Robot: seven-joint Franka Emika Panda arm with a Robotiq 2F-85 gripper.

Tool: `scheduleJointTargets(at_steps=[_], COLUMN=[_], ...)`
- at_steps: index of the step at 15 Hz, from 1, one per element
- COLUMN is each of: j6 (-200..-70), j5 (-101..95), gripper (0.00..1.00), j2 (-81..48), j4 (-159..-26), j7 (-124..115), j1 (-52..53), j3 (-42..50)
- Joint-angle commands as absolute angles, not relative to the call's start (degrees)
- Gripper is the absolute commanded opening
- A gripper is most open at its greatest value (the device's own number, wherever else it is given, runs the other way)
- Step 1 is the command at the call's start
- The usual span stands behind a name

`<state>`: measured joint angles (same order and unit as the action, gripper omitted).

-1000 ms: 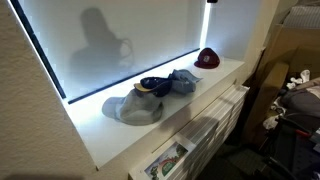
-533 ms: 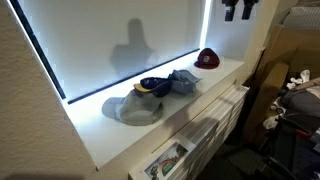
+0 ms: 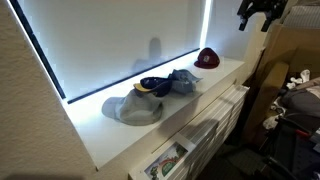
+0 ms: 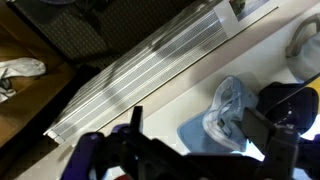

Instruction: Move the cap on the windowsill to the left

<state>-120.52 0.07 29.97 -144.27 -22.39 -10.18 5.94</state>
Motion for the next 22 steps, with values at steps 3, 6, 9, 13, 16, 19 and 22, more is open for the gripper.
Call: scheduleJointTargets(at_steps=[3,6,9,13,16,19,22], j6=[-122.39,-126.60,-128.89,-136.74,-142.56,-142.86,-143.35], j5=[1.75,3.68,5.68,10.73,13.68,13.38,14.29], gripper=[1.00,1.00,1.00,1.00,1.00,1.00,1.00], j2=[32.31,31.19,25.99,16.33,10.69,11.74,11.88], j4=[-146.73,-145.02,-137.21,-126.58,-122.77,-124.19,-124.25], j7=[-23.57,-27.19,-27.69,-29.41,-34.03,-34.21,-34.93], j1=[-13.36,-15.60,-17.93,-19.60,-20.76,-20.35,-20.35], j3=[6.01,7.80,11.36,15.70,17.10,17.47,17.62])
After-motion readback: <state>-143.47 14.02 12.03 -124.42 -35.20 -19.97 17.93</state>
